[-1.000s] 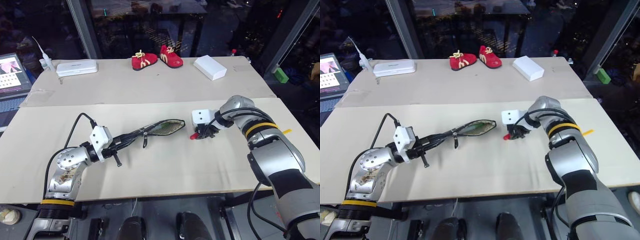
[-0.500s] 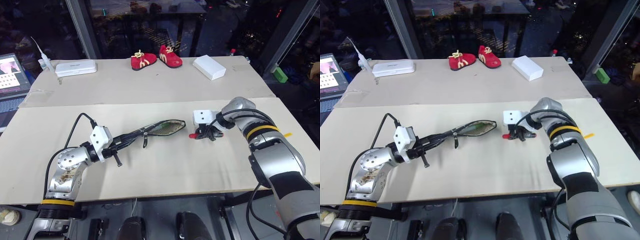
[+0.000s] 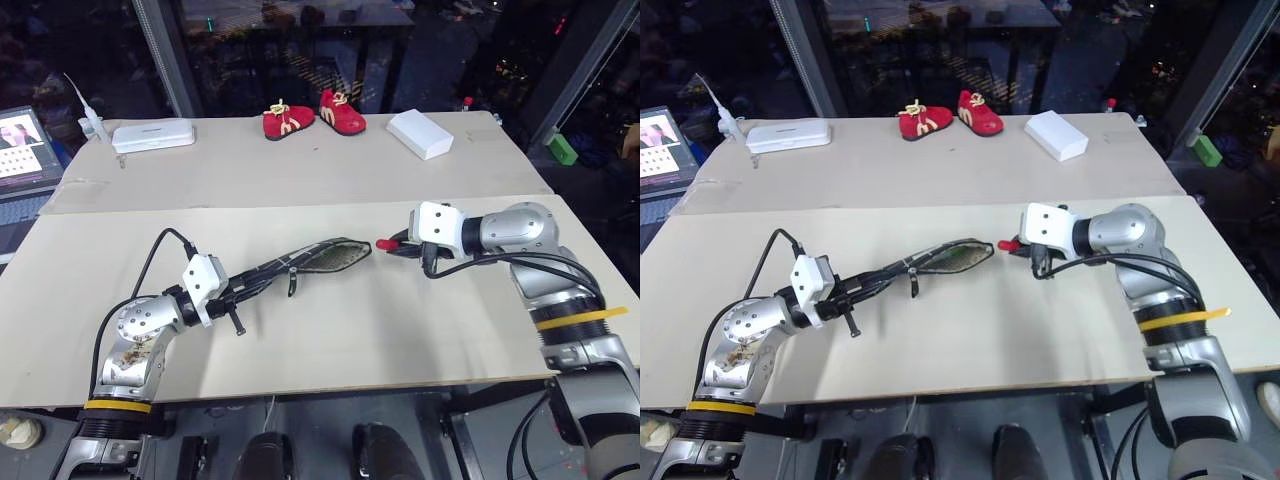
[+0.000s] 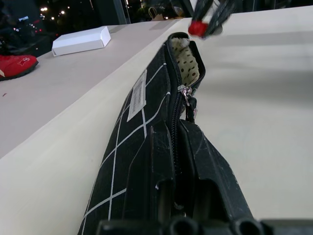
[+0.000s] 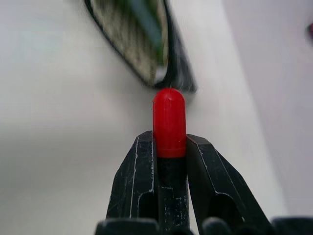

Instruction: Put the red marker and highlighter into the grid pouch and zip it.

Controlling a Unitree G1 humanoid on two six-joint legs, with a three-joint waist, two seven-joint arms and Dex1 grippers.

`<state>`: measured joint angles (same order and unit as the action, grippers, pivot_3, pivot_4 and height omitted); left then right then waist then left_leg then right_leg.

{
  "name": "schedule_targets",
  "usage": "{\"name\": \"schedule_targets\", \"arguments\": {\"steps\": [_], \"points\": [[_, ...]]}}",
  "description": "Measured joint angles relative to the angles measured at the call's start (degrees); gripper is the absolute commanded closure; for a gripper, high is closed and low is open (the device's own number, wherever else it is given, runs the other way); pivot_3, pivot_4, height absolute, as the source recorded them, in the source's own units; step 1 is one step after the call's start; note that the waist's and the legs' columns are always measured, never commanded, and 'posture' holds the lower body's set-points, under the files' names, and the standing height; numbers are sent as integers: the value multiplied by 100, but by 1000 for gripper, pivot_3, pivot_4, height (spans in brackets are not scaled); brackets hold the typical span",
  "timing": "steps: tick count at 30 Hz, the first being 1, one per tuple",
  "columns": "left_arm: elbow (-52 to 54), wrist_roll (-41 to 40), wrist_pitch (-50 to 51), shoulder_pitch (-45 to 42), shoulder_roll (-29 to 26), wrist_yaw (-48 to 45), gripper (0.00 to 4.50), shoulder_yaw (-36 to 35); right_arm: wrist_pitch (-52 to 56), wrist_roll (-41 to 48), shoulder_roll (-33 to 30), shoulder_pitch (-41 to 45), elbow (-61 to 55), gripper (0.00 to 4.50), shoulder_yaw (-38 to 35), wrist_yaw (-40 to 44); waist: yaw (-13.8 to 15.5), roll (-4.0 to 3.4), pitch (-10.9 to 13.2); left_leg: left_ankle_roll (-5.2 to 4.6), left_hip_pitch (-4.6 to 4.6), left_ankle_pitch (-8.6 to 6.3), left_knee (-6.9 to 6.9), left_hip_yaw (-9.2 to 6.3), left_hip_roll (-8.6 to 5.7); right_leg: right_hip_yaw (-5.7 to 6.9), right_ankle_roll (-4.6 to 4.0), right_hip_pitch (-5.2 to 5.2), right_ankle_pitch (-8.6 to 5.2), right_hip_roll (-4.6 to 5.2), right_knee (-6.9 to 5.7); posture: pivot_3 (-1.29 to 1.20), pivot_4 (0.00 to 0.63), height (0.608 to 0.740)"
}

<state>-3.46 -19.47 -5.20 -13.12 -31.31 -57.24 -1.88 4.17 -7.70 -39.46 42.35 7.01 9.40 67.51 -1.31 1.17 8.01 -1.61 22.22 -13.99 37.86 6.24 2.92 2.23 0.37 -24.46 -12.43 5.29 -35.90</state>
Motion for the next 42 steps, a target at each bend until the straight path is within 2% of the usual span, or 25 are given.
{"name": "schedule_targets", "arguments": {"steps": [5,7,11,16,20,25,34,42], "points": [[-16,24,0,-93,12,-10,4500,38,625,-50,-9,117,-1412,4037,104,-153,48,0,0,1,8,-1,0,1,-4,2,0,-6,0,-5,3,0,150,740],[-25,26,0,-101,17,-11,4500,41,903,-298,187,60,-1837,4037,571,-261,56,1,0,1,10,-1,1,1,-5,2,0,-6,0,-5,3,0,150,740],[-35,26,1,-124,18,-17,4500,43,1151,-653,303,-42,-1892,4037,1070,-435,58,1,0,1,12,-1,2,2,-8,3,0,-7,-1,-4,3,0,150,740],[-88,26,1,-157,17,-28,4500,43,1407,-846,313,-39,-1964,4037,1201,-532,61,1,0,1,13,-1,2,1,-7,5,0,-7,-1,-5,5,0,150,740],[-113,27,2,-197,11,-42,4500,48,1550,-1021,573,10,-1960,4037,1321,-709,44,1,0,1,11,-1,2,1,-6,4,0,-7,-1,-7,2,0,150,740],[-138,28,3,-240,9,-61,4500,50,1615,-1187,918,150,-1845,4037,1589,-862,49,1,0,1,12,-1,2,1,-7,5,1,-7,-1,-8,3,0,150,740],[-179,38,14,-240,7,-65,4500,53,875,-1849,1326,344,-764,4037,2357,-1402,47,1,0,1,13,0,2,3,-8,5,1,-7,-1,-7,3,0,150,740],[-178,37,15,-192,-27,-45,4500,38,350,-2151,1754,706,402,4037,2380,-2055,26,1,0,1,14,0,2,4,-5,5,0,-10,-1,-9,2,0,150,740]]}}
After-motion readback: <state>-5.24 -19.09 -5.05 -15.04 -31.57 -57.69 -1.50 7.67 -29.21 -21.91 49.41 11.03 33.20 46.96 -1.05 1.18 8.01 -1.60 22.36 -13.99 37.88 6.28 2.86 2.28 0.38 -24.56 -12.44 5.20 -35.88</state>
